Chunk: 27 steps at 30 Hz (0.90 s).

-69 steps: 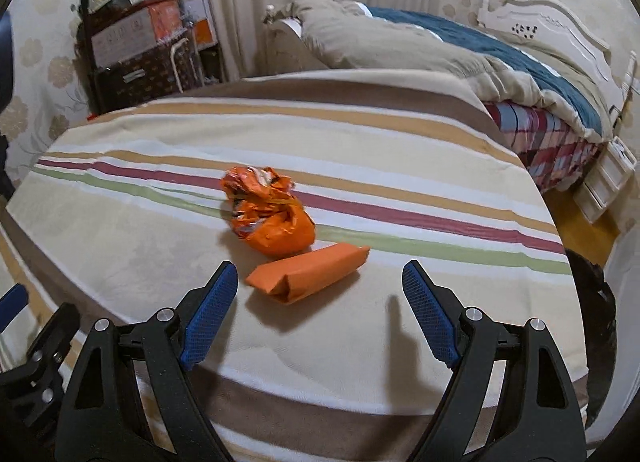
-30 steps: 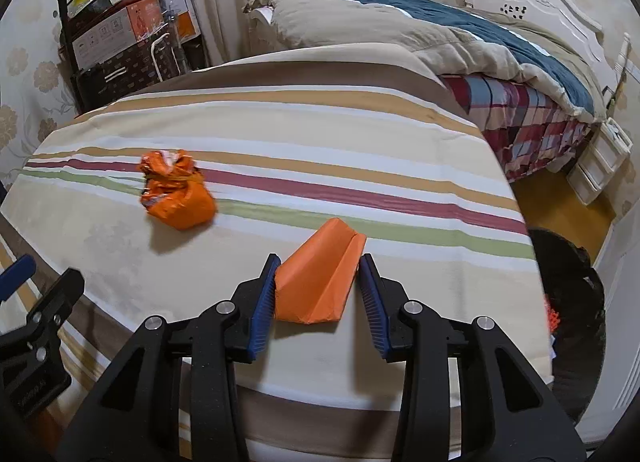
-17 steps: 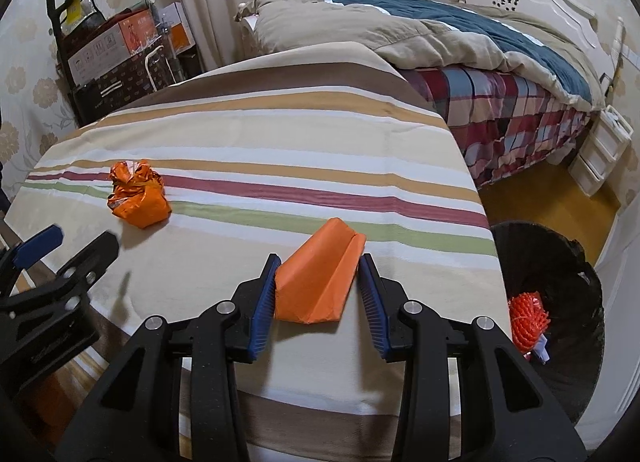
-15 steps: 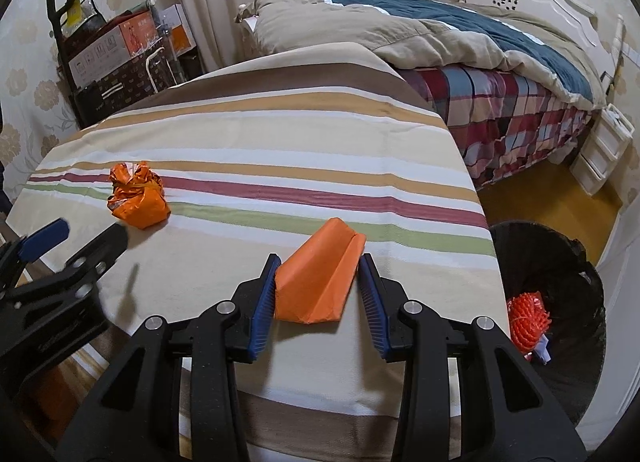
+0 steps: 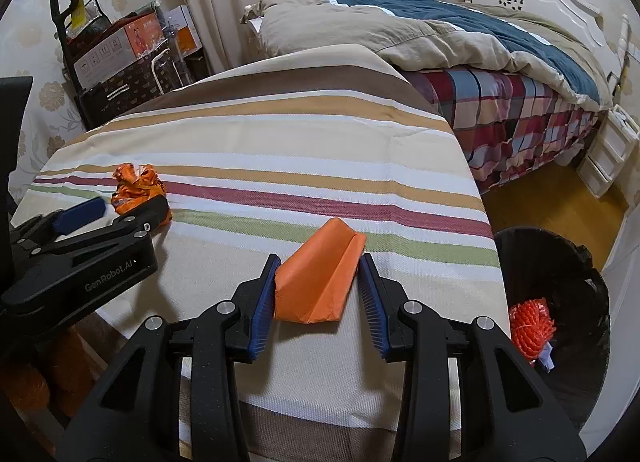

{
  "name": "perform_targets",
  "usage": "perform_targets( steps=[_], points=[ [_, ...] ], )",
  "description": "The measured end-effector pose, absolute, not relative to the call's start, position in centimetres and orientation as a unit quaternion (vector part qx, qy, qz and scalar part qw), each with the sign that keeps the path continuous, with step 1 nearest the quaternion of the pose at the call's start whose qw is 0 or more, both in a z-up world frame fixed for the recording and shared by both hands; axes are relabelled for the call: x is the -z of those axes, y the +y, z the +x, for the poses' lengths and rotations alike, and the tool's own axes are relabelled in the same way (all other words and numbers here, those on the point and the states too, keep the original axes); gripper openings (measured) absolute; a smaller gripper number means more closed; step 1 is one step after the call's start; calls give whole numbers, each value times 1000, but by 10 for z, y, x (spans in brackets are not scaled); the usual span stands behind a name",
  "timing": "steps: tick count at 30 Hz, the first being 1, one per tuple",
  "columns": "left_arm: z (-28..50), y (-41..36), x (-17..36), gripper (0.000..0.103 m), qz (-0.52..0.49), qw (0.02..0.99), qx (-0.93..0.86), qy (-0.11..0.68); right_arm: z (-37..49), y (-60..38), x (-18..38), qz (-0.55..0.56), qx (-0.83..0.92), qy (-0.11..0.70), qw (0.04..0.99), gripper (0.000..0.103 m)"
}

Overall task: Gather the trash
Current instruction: 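Close the right tool on the orange folded paper, then grasp the orange crumpled snack bag with the left tool while the right tool holds the paper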

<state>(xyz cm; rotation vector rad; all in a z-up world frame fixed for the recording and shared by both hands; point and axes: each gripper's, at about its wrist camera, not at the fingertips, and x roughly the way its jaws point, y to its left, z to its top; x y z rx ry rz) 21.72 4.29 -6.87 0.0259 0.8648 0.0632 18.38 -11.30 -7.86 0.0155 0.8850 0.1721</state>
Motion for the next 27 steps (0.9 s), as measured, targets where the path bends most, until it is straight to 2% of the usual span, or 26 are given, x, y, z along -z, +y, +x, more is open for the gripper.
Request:
perform_targets(
  steps=[5,15,27],
  points=[
    [215,35,68,45,25,910,-8,414,184,-113,79,8,-83,427,900,39],
    [213,38,68,41,8,909,7,416,184,-113,78,7,-83,428,900,39],
    [193,42,66,41,1,910,10,415,183,-113,78,5,-82,428,900,39]
  ],
)
